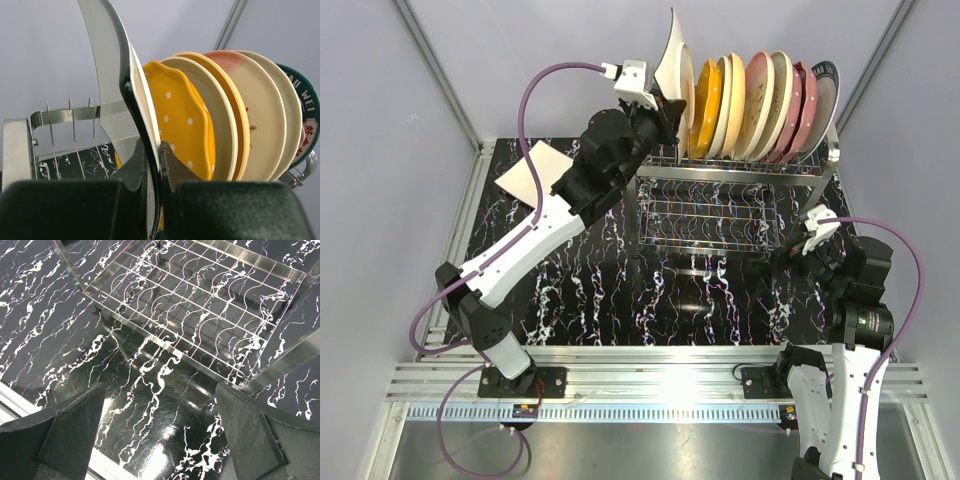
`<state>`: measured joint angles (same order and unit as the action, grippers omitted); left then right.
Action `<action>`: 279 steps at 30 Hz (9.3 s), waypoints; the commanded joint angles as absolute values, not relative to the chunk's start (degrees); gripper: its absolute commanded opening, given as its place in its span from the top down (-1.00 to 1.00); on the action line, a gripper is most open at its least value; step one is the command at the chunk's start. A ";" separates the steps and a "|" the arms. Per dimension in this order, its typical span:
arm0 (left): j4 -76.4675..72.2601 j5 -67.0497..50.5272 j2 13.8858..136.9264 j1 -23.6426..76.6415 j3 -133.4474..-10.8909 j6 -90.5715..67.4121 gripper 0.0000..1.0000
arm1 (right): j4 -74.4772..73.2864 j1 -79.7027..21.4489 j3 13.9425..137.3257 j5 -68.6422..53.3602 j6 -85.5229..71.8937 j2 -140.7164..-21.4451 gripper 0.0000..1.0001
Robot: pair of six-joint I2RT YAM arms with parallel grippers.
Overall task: Unload the plates from the dish rack
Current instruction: Grab a plate with the left arm, then place the plate on the table
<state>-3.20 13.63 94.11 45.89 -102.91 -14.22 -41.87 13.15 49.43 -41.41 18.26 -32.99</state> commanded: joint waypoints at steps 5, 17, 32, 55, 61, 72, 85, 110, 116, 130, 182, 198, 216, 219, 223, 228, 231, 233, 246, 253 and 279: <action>-18.63 10.28 86.75 45.70 -104.41 -17.84 1.00 | -40.96 13.45 49.31 -40.78 19.07 -32.78 -0.99; -21.88 13.01 85.61 45.70 -103.89 -20.74 1.00 | -41.04 13.62 49.13 -40.78 18.98 -32.61 -0.99; -21.62 12.83 85.25 45.70 -106.35 -19.60 1.00 | -40.96 13.71 49.13 -40.78 18.98 -32.61 -0.99; -25.13 15.29 83.32 45.70 -107.58 -19.42 1.00 | -41.04 13.80 49.04 -40.87 19.07 -32.61 -0.99; -25.49 15.56 82.62 45.70 -108.10 -18.72 1.00 | -40.87 13.89 49.04 -40.87 19.16 -32.61 -0.99; -21.89 14.59 81.74 45.70 -108.46 -19.34 1.00 | -40.96 13.97 49.13 -40.87 19.16 -32.52 -0.99; -21.01 14.68 82.44 45.44 -114.69 -18.72 1.00 | -40.78 14.15 48.96 -40.87 19.07 -32.34 -0.99; -17.58 10.90 70.67 45.44 -109.34 -20.92 1.00 | -40.69 14.24 48.96 -41.40 18.99 -32.52 -1.00; -14.94 11.16 67.68 45.44 -107.76 -19.17 1.00 | -40.69 14.24 48.95 -41.48 19.07 -32.69 -1.00; -10.64 15.20 64.25 45.44 -105.03 -10.91 1.00 | -40.69 14.24 48.78 -41.92 19.07 -32.96 -0.99; -18.62 19.17 64.85 27.34 -58.18 38.15 1.00 | -43.24 14.24 49.92 -47.99 20.65 -34.80 -0.99; -32.17 14.42 91.57 16.97 -63.18 45.00 1.00 | -44.74 14.24 50.71 -48.43 21.88 -35.77 -1.00; -37.26 8.97 109.94 14.59 -71.45 55.46 1.00 | -45.35 14.24 51.24 -47.81 22.50 -38.05 -0.99; -38.14 8.00 112.05 14.41 -72.42 57.83 1.00 | -45.53 14.24 51.24 -47.81 22.59 -38.49 -0.99; -38.85 6.68 113.81 13.54 -73.82 58.88 1.00 | -45.53 14.24 51.42 -47.72 22.85 -39.20 -0.99; -38.85 4.31 115.13 12.39 -74.18 59.68 1.00 | -45.70 14.33 51.59 -47.55 22.85 -39.81 -0.99; -39.20 3.60 116.19 12.13 -73.92 59.68 1.00 | -45.70 14.41 51.59 -47.46 22.85 -39.99 -0.99; -39.29 3.69 116.98 12.13 -73.57 59.42 0.97 | -45.79 14.50 51.59 -47.37 22.85 -40.17 -0.99; -39.73 5.89 118.30 12.13 -70.84 57.48 -0.06 | -45.88 14.50 51.59 -47.37 23.11 -40.08 -0.99; -37.44 7.91 118.30 12.13 -70.93 57.39 -0.39 | -45.88 14.50 51.68 -47.37 23.12 -39.73 -0.99; -25.41 10.02 120.68 8.71 -76.55 46.24 -0.68 | -45.97 14.59 51.77 -47.20 23.20 -39.37 -1.00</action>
<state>-22.00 8.97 122.06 10.37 -73.06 49.34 -46.41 14.26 49.39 -47.46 22.39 -39.77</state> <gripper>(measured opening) 0.832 0.994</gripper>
